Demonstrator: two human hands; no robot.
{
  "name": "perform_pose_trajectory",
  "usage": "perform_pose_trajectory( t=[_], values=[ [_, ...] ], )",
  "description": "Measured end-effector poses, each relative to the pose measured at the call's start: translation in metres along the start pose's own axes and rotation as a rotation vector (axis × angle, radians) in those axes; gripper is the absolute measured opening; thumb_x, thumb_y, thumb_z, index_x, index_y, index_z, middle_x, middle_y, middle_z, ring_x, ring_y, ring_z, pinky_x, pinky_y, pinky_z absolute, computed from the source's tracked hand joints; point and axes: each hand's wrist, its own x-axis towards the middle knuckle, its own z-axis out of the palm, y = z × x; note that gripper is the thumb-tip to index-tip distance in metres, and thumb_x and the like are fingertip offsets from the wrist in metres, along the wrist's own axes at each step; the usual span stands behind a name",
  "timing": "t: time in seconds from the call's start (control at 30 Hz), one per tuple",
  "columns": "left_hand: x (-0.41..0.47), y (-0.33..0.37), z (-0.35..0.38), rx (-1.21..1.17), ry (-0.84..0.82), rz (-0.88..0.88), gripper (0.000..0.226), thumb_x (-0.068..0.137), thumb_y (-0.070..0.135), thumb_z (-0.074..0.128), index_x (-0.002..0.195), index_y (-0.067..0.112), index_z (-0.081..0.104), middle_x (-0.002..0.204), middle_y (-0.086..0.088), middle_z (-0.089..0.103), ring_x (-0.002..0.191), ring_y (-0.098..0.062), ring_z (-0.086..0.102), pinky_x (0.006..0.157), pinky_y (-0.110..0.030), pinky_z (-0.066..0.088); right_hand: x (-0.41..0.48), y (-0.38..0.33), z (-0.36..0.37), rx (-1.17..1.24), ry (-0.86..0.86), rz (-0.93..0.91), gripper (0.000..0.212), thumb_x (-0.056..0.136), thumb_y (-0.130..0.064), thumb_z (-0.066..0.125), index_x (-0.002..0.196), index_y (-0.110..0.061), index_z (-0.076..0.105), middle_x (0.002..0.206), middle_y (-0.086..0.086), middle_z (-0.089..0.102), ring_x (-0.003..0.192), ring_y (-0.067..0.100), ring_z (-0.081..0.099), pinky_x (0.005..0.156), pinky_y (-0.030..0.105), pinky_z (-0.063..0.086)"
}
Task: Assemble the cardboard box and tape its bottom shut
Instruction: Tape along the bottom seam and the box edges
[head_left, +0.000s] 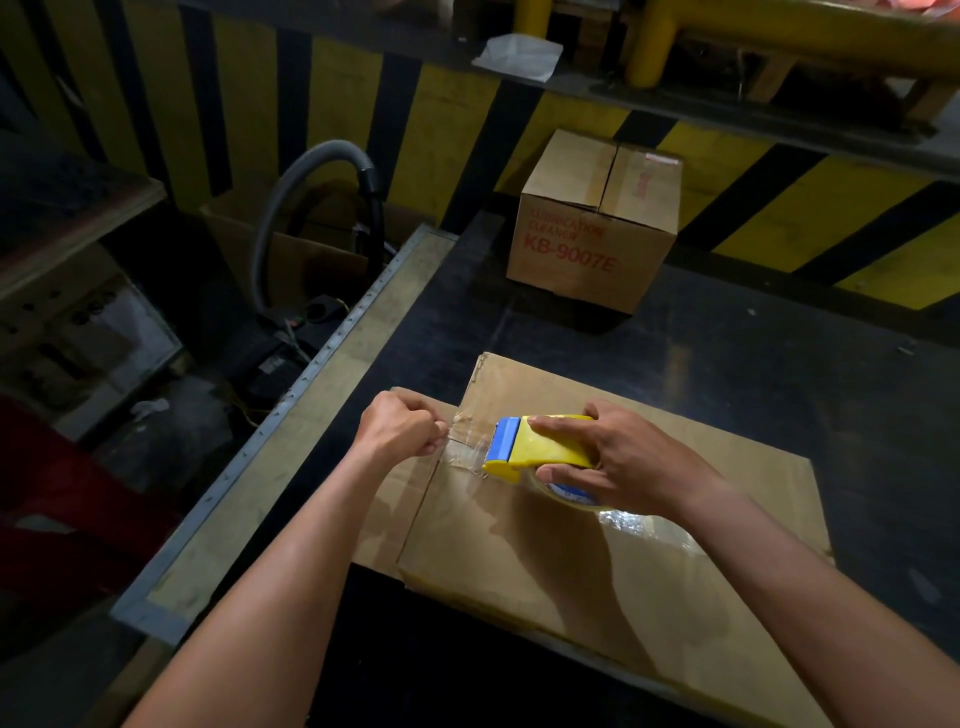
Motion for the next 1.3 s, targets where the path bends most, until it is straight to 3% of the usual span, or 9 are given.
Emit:
perform_pose_trajectory(
  t=[0.27,0.43,0.63,0.73,0.87,0.93,1.07,1.17,1.3],
  values=[
    [0.004,-0.008,-0.004,-0.172,-0.151,-0.073,0.001,0.086,0.004,0.078,0.085,0.003,0.078,0.085,-0.015,0.075,0.076,-0.018,0.073,0.081,-0.034,0.063,0.005,0.001,0.003,-0.005,0.025,0.001,0.075,0.079,-0.080,0.040,0.147,-0.049,0.035,0.100,-0.007,0.044,0.088,0.011,0.048,0.068,0.023,0.048],
    [0.004,-0.009,-0.006,-0.196,-0.183,-0.095,0.015,0.081,0.011,0.084,0.094,0.005,0.078,0.091,-0.016,0.078,0.076,-0.016,0.075,0.079,-0.033,0.063,0.003,0.002,0.006,0.007,0.038,0.000,0.075,0.079,-0.080,0.039,0.147,-0.049,0.037,0.100,-0.006,0.044,0.087,0.011,0.048,0.067,0.024,0.049],
    [0.000,-0.022,-0.003,-0.032,-0.010,-0.065,0.032,0.069,0.041,0.092,0.082,0.014,0.079,0.079,-0.003,0.074,0.071,-0.015,0.062,0.060,-0.026,0.053,0.004,0.002,0.008,-0.004,0.058,-0.002,0.071,0.081,-0.079,0.041,0.145,-0.048,0.039,0.101,-0.006,0.046,0.086,0.012,0.050,0.068,0.025,0.051],
    [-0.003,-0.022,0.001,-0.032,0.005,-0.006,0.029,0.071,0.038,0.091,0.082,0.014,0.078,0.081,-0.001,0.075,0.075,-0.016,0.066,0.059,-0.027,0.052,0.005,0.002,0.009,-0.010,0.067,-0.002,0.070,0.082,-0.077,0.043,0.145,-0.048,0.039,0.101,-0.005,0.046,0.085,0.012,0.050,0.067,0.024,0.049],
    [-0.011,-0.014,0.004,0.039,0.112,0.136,0.020,0.074,0.021,0.091,0.088,0.018,0.077,0.083,0.002,0.076,0.081,-0.013,0.073,0.069,-0.029,0.061,0.005,0.001,0.009,-0.007,0.072,-0.009,0.072,0.081,-0.078,0.040,0.145,-0.046,0.041,0.102,-0.004,0.048,0.085,0.012,0.051,0.067,0.026,0.051],
    [-0.023,-0.011,0.010,0.121,0.151,0.262,0.014,0.086,0.013,0.079,0.098,0.020,0.080,0.090,0.004,0.077,0.085,-0.008,0.072,0.078,-0.030,0.062,0.004,0.002,0.009,0.002,0.076,-0.008,0.074,0.079,-0.079,0.038,0.145,-0.045,0.041,0.103,-0.004,0.049,0.086,0.013,0.052,0.067,0.027,0.052],
    [-0.047,-0.016,0.027,0.238,0.156,0.439,0.036,0.095,0.001,0.059,0.123,0.018,0.073,0.112,0.002,0.077,0.099,-0.006,0.069,0.088,-0.012,0.052,0.002,0.003,0.011,0.005,0.089,-0.005,0.076,0.079,-0.079,0.037,0.146,-0.044,0.040,0.104,-0.003,0.050,0.087,0.013,0.052,0.069,0.028,0.053],
    [-0.053,-0.027,0.033,0.258,0.147,0.496,0.039,0.099,0.005,0.056,0.136,0.017,0.063,0.122,-0.003,0.074,0.105,-0.015,0.070,0.096,-0.023,0.054,0.002,0.003,0.011,-0.005,0.083,-0.006,0.073,0.081,-0.077,0.039,0.147,-0.046,0.038,0.104,-0.003,0.050,0.087,0.014,0.052,0.069,0.027,0.052],
    [-0.065,-0.044,0.048,0.355,0.042,0.537,0.050,0.108,0.023,0.041,0.157,0.017,0.032,0.164,0.000,0.032,0.146,-0.021,0.040,0.114,-0.034,0.039,0.005,0.004,0.007,-0.027,0.058,-0.011,0.068,0.084,-0.074,0.047,0.146,-0.050,0.037,0.097,-0.003,0.048,0.084,0.013,0.049,0.063,0.022,0.042]
  ],
)
